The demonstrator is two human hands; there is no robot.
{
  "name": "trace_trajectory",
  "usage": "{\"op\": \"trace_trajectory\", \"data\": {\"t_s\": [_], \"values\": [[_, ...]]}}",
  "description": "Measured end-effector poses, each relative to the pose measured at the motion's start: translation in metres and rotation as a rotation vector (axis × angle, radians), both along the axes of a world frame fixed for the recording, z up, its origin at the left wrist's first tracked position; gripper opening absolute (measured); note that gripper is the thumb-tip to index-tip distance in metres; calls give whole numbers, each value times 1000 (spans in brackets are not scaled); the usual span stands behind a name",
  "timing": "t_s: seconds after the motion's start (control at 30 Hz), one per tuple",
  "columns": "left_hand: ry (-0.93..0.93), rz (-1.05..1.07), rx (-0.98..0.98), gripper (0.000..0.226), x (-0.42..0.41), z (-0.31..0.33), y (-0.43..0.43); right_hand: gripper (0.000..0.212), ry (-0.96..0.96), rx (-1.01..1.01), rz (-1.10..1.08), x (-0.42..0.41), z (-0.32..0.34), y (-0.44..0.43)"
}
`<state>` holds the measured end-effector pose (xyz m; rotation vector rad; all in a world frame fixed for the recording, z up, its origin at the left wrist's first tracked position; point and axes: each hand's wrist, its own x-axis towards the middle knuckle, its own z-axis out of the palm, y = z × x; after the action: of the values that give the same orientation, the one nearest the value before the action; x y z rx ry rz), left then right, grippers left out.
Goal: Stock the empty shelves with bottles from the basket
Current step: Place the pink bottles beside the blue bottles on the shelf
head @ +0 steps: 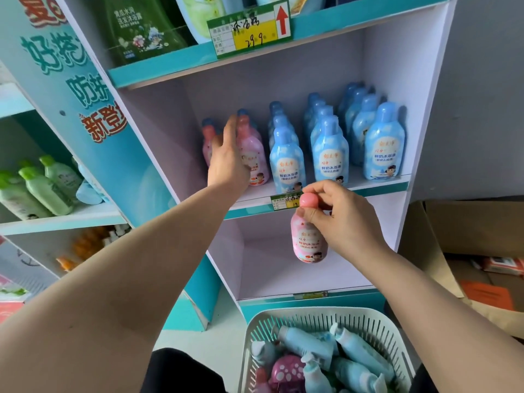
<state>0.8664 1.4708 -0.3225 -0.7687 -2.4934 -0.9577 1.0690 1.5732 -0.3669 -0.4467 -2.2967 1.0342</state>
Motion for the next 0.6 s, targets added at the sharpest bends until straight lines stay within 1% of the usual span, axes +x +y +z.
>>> {"op": "trace_trajectory", "data": {"t_s": [0.03, 0.1, 0.13, 0.2, 0.27, 0.33, 0.43, 0.53, 0.6], "values": [[-4, -16, 11, 92, 4, 1, -6, 27, -1, 4, -11, 0, 0, -1], [-22, -70, 7, 73, 18, 3, -21, 27, -2, 7, -31, 1, 2, -5], [-60, -95, -14, 63, 27, 4, -28, 26, -2, 3, -41, 2, 3, -6], [-207, -193, -73, 50, 46, 8, -46, 24, 5, -7, -65, 4, 7, -13], [-361, -355, -119, 46, 66, 11, -62, 23, 13, 3, -96, 5, 13, -22], [-436, -449, -151, 47, 83, 12, -71, 23, 28, 22, -110, 4, 19, -30], [-444, -447, -156, 51, 100, 8, -71, 25, 61, 18, -117, 1, 36, -42], [-326, -380, -137, 58, 109, 8, -64, 24, 118, 12, -120, -4, 55, -48], [-264, -316, -72, 56, 109, 14, -62, 26, 147, 2, -91, -12, 67, -49]]}}
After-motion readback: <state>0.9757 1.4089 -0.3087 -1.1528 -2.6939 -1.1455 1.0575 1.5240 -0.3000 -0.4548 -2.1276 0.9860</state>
